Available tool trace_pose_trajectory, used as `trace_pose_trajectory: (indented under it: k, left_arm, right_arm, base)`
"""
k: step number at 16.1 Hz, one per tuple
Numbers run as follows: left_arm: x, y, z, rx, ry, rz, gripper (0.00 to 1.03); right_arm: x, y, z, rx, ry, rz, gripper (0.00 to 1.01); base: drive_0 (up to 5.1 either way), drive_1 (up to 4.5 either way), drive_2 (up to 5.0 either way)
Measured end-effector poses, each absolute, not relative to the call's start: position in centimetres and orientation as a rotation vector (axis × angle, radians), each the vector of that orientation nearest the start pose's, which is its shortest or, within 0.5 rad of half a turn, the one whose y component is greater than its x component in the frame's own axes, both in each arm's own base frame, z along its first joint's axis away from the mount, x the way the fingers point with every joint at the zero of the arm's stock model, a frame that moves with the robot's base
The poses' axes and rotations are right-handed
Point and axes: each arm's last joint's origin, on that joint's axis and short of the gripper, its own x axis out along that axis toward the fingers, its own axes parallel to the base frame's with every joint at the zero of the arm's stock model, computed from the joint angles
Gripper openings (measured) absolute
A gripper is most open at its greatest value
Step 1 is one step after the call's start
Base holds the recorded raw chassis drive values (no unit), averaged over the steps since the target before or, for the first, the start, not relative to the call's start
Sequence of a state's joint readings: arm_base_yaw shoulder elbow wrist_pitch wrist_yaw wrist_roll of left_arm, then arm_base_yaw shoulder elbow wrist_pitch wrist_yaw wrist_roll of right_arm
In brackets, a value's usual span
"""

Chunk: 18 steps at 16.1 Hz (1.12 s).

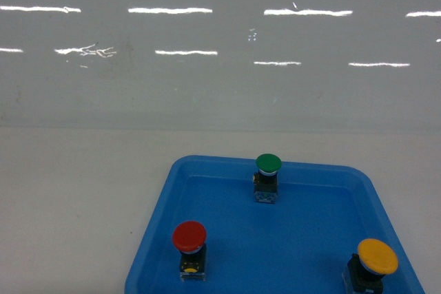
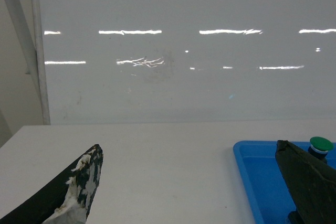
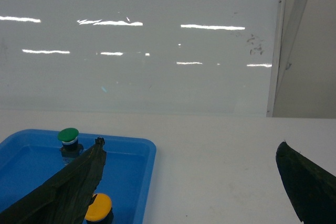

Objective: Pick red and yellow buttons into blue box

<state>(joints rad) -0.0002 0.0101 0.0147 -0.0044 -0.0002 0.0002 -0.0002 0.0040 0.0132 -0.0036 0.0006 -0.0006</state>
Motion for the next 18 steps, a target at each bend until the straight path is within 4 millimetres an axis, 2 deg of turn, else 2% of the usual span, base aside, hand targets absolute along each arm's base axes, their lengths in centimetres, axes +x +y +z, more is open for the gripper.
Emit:
trace_pose_trajectory:
  k: [18]
  left_arm:
    - [9.74,-0.03,16.7,0.004,0.003,-0.01,0.98]
  right_arm:
    - [9.72,0.17,16.69,-0.004,-0.003,0.021,0.98]
  base:
    - [0.0,0.0,0.0]
